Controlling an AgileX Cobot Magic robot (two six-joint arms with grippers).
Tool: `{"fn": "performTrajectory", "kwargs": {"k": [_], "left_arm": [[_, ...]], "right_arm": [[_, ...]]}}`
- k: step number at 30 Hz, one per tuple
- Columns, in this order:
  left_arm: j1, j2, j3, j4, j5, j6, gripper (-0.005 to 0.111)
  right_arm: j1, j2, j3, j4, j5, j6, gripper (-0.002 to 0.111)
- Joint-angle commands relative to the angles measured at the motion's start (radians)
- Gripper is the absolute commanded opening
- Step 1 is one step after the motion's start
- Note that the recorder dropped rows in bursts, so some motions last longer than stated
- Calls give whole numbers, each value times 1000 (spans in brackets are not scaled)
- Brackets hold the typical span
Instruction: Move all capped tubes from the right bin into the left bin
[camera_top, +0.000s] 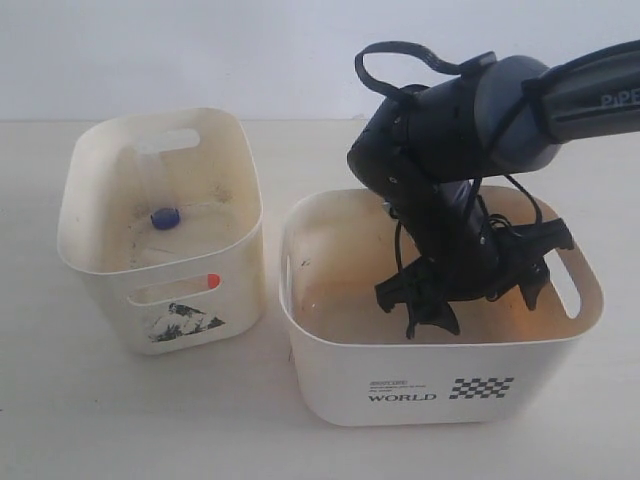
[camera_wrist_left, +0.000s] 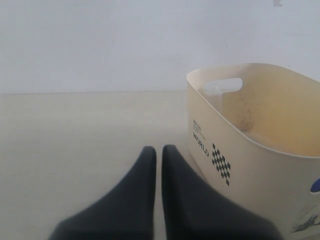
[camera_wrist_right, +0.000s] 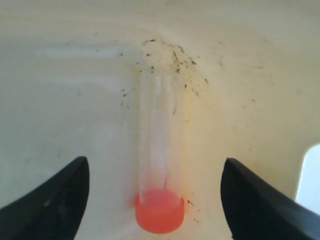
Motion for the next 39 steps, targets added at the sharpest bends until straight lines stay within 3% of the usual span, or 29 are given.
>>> {"fn": "performTrajectory", "kwargs": {"k": [1, 39], "left_arm": [[0, 0, -4, -4, -2, -10, 4], [0, 0, -4, -4, 0, -10, 4]], "right_arm": [[-1, -3, -4, -19, -9, 13, 69], [-3, 68, -3, -81, 13, 24, 69]]}}
